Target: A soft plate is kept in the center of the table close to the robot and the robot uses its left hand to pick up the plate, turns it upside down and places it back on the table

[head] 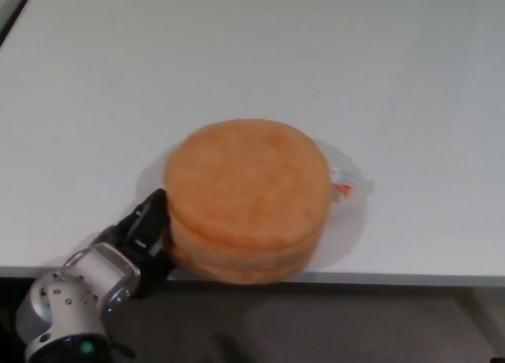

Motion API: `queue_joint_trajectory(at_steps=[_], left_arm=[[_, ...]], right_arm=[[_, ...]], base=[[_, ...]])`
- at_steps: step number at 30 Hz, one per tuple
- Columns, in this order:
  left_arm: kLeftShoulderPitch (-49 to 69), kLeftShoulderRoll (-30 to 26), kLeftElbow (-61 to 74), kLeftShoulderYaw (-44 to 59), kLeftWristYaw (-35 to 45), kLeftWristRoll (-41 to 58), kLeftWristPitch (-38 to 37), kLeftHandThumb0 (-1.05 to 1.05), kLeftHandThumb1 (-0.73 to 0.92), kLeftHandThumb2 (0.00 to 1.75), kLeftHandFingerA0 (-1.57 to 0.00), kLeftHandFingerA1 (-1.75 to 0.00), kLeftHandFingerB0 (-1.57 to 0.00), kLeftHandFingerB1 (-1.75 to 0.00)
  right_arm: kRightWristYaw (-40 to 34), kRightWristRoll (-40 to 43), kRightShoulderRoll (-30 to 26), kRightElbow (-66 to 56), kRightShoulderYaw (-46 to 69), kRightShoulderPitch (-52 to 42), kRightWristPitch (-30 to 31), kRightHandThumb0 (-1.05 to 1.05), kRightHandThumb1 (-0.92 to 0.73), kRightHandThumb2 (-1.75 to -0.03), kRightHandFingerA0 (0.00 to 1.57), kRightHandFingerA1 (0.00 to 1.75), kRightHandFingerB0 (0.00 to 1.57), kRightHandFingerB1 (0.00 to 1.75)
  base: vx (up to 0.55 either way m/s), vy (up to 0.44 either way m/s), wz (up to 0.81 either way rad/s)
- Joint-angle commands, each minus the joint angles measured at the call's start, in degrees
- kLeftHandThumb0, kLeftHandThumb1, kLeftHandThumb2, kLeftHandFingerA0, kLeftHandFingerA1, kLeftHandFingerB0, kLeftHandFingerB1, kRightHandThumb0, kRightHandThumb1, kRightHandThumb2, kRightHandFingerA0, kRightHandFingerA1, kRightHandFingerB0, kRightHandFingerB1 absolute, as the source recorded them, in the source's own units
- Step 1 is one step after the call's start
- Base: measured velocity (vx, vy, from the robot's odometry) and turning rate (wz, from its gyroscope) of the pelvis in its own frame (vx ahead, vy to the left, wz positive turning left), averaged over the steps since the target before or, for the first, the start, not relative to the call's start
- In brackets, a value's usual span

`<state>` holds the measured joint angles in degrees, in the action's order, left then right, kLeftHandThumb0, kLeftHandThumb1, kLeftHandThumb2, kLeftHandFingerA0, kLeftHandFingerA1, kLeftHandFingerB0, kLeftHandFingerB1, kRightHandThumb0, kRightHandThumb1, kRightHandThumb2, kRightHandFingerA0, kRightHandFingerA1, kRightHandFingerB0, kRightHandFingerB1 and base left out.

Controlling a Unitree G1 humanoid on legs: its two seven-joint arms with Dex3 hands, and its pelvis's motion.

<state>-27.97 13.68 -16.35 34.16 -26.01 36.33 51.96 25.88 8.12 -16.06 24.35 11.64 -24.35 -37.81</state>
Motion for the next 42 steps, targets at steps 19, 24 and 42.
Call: queue_joint_trajectory(at_steps=[19,24,42], left_arm=[[1.85,3.22,4.62,-3.24,-1.51,-0.39,-5.16,-0.34,0.69,0.65,-0.87,-1.68,-0.47,-1.27],[1.51,3.04,4.32,-3.45,-1.68,-0.01,-5.71,-0.30,0.69,0.62,-0.89,-1.67,-0.49,-1.21],[8.36,-2.94,6.14,-14.93,19.13,-0.81,-12.35,-0.89,0.69,1.11,0.00,-0.15,0.00,-0.12]], right_arm=[[0.33,0.95,-0.85,-0.13,0.30,-0.30,1.47,-0.67,-0.69,-1.02,0.45,0.58,0.30,0.49],[0.64,1.32,-0.62,0.11,0.15,-0.02,1.56,-0.66,-0.67,-1.03,0.44,0.59,0.28,0.49],[0.17,0.36,-1.10,-0.65,0.22,-0.14,1.69,-0.68,-0.85,-0.66,0.53,0.47,0.38,0.34]], base=[[0.00,0.000,0.00],[0.00,0.000,0.00],[0.00,0.000,0.00]])
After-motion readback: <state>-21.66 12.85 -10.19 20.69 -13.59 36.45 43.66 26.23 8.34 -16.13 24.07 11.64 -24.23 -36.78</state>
